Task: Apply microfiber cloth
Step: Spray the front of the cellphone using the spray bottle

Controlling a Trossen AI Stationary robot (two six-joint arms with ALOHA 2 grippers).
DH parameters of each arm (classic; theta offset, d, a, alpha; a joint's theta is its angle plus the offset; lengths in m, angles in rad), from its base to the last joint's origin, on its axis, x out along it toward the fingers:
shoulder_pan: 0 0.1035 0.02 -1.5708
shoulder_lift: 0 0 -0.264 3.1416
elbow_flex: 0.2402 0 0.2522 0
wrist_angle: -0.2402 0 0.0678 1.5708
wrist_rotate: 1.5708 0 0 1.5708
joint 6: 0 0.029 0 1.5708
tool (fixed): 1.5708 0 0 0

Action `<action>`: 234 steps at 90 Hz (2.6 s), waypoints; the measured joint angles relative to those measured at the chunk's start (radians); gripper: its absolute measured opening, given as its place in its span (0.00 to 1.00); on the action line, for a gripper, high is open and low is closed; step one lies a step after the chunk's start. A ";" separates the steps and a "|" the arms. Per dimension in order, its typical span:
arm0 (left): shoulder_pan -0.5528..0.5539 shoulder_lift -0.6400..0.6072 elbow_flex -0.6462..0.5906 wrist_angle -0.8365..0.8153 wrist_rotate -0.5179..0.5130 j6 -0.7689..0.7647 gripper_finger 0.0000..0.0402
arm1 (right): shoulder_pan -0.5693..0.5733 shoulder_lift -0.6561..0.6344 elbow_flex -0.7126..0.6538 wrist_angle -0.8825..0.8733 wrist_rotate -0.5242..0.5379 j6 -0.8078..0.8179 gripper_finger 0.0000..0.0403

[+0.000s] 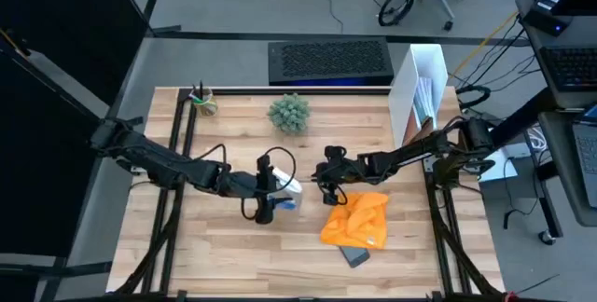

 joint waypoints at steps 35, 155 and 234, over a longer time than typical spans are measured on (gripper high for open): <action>0.003 0.002 0.006 -0.007 0.019 -0.054 0.62 | -0.002 0.000 0.000 0.008 -0.001 -0.003 0.09; -0.012 0.187 0.021 -0.316 -0.337 -0.424 0.84 | 0.101 0.030 0.001 0.032 -0.013 0.126 0.09; -0.176 -0.037 0.037 -0.311 -0.318 -0.500 0.84 | 0.268 -0.285 0.001 -0.465 0.059 0.217 0.09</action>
